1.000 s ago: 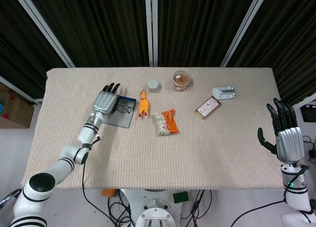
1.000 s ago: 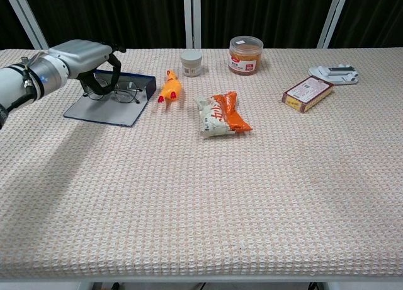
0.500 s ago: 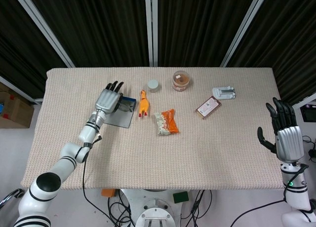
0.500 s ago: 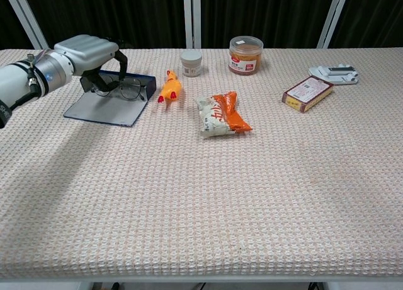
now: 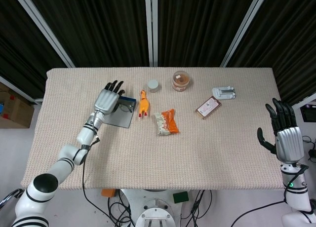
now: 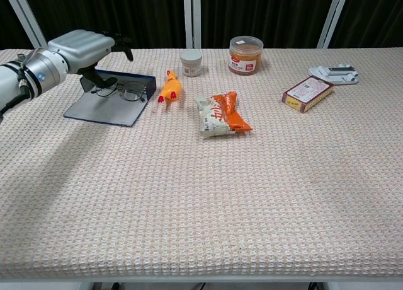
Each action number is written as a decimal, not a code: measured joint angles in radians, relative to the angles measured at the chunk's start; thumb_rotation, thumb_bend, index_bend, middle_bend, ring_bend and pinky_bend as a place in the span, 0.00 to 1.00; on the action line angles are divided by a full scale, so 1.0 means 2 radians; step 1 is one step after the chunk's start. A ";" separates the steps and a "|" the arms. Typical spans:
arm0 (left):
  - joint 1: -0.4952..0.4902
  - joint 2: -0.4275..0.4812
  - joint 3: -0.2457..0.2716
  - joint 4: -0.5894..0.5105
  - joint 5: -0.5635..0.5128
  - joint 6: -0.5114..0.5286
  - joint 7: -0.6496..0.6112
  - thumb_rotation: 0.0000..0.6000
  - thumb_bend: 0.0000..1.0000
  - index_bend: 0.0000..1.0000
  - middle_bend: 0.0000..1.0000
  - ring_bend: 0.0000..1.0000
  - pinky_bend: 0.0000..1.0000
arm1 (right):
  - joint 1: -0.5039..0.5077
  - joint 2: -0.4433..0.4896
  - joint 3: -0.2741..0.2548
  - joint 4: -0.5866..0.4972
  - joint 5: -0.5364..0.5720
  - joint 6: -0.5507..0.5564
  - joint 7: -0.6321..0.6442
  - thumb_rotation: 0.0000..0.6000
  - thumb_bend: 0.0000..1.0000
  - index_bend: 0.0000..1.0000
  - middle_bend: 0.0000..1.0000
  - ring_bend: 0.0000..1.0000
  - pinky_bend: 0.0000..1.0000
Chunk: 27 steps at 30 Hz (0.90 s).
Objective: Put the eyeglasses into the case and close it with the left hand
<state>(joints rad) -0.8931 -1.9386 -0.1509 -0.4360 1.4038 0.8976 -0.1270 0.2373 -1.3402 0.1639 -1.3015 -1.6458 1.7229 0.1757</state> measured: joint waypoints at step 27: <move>0.126 0.134 0.051 -0.261 0.011 0.085 0.100 1.00 0.17 0.33 0.00 0.00 0.14 | 0.001 -0.007 -0.004 0.005 -0.003 -0.003 -0.003 1.00 0.53 0.00 0.00 0.00 0.00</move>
<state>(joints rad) -0.6401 -1.6698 -0.0492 -0.9588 1.4264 1.0673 0.0722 0.2384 -1.3539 0.1549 -1.2918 -1.6521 1.7178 0.1703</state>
